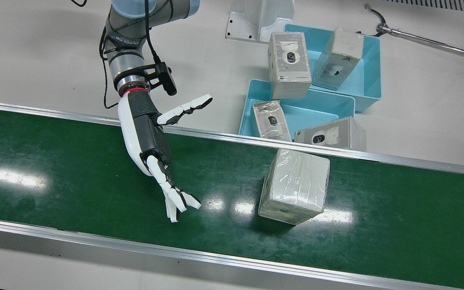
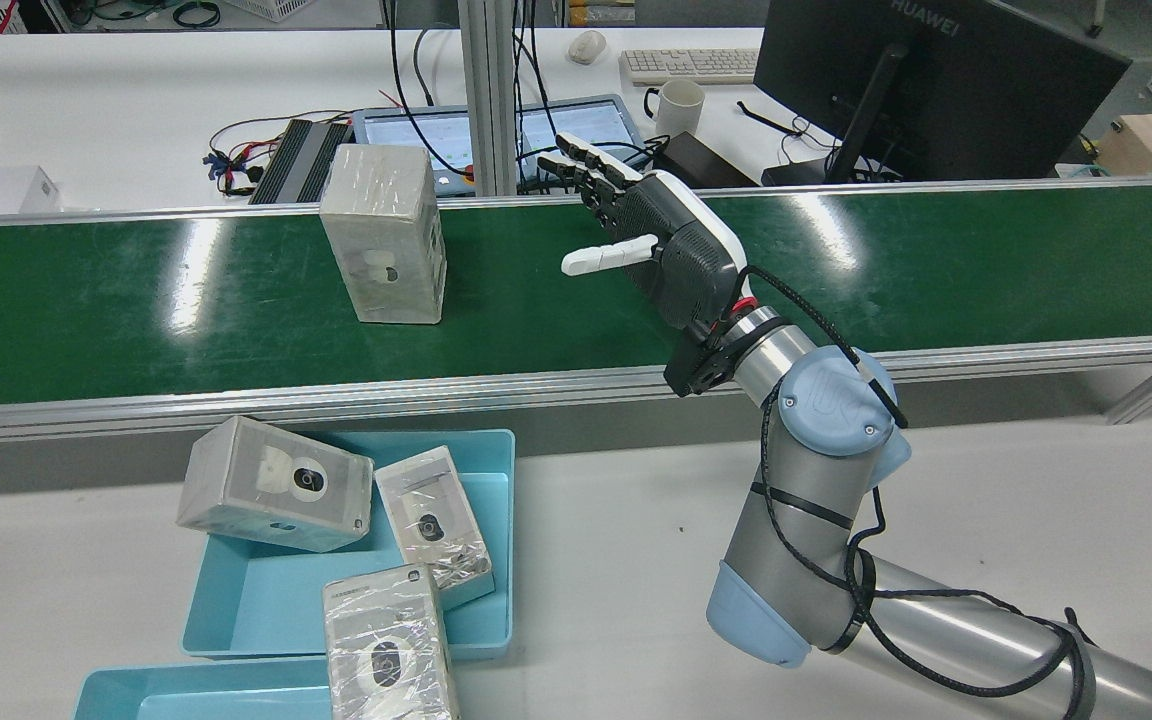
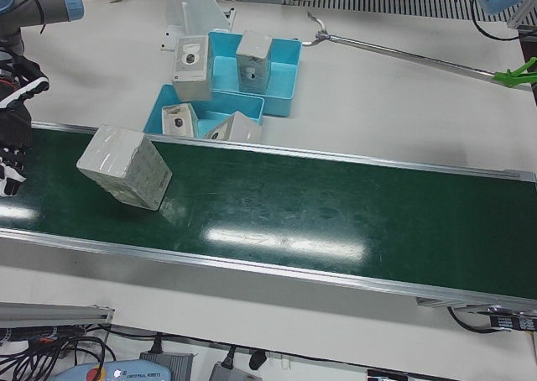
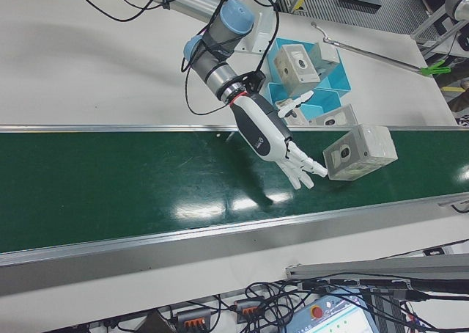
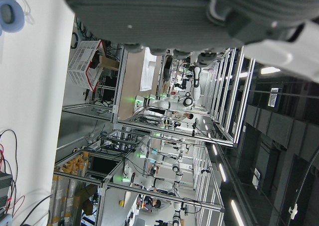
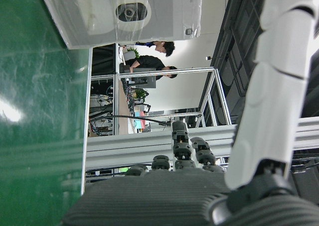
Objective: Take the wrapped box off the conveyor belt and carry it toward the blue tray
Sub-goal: 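Move the right hand along the belt to meet the wrapped box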
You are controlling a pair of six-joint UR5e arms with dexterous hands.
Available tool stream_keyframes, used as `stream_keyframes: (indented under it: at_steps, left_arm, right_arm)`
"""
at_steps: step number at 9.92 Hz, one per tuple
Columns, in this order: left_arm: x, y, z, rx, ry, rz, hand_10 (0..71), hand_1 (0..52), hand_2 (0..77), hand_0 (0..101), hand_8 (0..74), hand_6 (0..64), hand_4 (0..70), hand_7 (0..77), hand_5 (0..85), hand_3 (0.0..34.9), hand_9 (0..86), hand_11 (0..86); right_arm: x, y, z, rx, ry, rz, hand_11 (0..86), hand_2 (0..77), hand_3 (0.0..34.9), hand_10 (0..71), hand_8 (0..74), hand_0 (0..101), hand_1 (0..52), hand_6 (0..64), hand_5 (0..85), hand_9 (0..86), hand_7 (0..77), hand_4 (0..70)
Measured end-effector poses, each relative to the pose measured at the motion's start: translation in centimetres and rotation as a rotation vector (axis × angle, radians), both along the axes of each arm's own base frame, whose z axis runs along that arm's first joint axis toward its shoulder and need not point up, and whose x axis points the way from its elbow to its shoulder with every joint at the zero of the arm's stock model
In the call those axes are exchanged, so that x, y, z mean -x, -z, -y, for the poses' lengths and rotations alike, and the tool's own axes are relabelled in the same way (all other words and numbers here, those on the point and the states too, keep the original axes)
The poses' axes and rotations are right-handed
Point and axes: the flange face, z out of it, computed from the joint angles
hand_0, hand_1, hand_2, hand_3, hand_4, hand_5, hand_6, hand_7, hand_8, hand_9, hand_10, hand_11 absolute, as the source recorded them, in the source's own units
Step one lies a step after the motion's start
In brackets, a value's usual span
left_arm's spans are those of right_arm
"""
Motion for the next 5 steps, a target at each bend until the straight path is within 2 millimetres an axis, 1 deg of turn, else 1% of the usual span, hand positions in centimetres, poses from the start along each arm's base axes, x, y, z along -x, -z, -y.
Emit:
stream_keyframes:
  at_steps: [1,2,3,5]
  left_arm:
    - [0.0,0.0,0.0,0.000,0.000,0.000,0.0,0.0,1.1,0,0.5,0.5,0.0,0.5,1.1,0.0,0.5,0.5]
    - [0.0,0.0,0.0,0.000,0.000,0.000,0.0,0.0,1.1,0,0.5,0.5,0.0,0.5,1.1,0.0,0.5,0.5]
    - [0.0,0.0,0.0,0.000,0.000,0.000,0.5,0.0,0.5,0,0.5,0.5,0.0,0.5,1.1,0.0,0.5,0.5]
    - [0.0,0.0,0.0,0.000,0.000,0.000,0.0,0.0,0.5,0,0.5,0.5,0.0,0.5,1.1,0.0,0.5,0.5]
  right_arm:
    - [0.3,0.0,-0.1,0.000,0.005,-0.001,1.1,6.5,0.0,0.0,2.7,45,8.7,5.5,6.5,2.2,14.2,6.5]
    - [0.6,0.1,-0.2,-0.002,0.008,-0.002,1.1,5.5,0.0,0.0,2.7,45,10.9,4.4,6.5,2.2,12.5,5.4]
    - [1.0,0.3,-0.2,-0.004,0.006,-0.010,1.1,6.0,0.0,0.0,2.7,46,10.9,4.9,6.5,2.2,12.5,5.4]
    - [2.3,0.4,0.7,0.004,0.002,-0.035,1.1,4.9,0.0,0.0,2.2,45,10.9,3.8,7.1,2.2,11.4,5.4]
